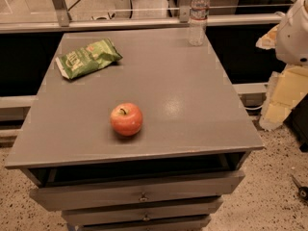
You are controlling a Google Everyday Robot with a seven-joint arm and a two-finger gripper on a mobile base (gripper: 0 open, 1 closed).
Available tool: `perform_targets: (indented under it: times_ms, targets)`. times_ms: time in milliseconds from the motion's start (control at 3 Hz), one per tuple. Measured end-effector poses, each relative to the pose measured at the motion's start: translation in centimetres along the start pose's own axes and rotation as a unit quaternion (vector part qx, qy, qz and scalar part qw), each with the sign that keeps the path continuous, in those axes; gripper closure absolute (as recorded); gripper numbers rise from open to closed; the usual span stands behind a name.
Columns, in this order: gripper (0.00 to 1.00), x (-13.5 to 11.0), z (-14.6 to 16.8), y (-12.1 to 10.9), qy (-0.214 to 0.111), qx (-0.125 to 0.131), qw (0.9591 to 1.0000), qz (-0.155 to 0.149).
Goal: Pick water bottle
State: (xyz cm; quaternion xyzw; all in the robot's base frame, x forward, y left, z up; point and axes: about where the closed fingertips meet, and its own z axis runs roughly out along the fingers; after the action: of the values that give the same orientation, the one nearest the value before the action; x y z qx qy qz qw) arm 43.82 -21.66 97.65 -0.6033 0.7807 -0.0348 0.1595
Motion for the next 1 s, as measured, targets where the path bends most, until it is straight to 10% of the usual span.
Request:
perform_targets:
  times_ms: [667,1000]
  targets:
    - [0.00,-0.6,0.9,-1.4,-0.026,0.013,0.9996,-0.001]
    - [0.00,-1.4,2.7,-6.2,-0.060,0.045,0.9972,0.000]
